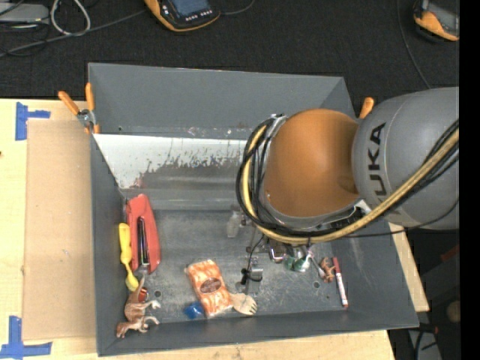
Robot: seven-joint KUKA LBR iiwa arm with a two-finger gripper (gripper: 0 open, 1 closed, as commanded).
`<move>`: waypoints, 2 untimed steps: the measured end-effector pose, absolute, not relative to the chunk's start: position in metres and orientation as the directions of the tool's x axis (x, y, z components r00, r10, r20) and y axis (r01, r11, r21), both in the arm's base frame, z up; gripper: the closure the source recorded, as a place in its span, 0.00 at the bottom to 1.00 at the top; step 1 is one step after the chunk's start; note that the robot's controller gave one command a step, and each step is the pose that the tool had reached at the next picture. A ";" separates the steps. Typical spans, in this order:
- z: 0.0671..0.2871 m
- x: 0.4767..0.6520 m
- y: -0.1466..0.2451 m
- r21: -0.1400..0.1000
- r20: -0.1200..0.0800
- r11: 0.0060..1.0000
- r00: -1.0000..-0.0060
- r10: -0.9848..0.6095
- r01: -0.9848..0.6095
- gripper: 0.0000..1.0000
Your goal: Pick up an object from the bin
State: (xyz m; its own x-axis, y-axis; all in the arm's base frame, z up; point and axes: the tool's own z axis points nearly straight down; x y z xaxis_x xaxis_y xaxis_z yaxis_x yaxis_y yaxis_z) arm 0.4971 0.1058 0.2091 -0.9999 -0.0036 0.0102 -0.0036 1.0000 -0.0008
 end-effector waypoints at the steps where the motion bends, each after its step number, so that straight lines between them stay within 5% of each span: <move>1: 0.214 0.499 0.105 0.000 0.002 1.000 -1.000 0.002 0.002 0.00; 2: 0.152 0.483 0.107 0.000 0.003 0.993 -0.993 0.120 0.120 0.00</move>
Offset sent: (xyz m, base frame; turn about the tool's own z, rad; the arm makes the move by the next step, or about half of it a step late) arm -0.0175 0.0019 -0.0683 0.1445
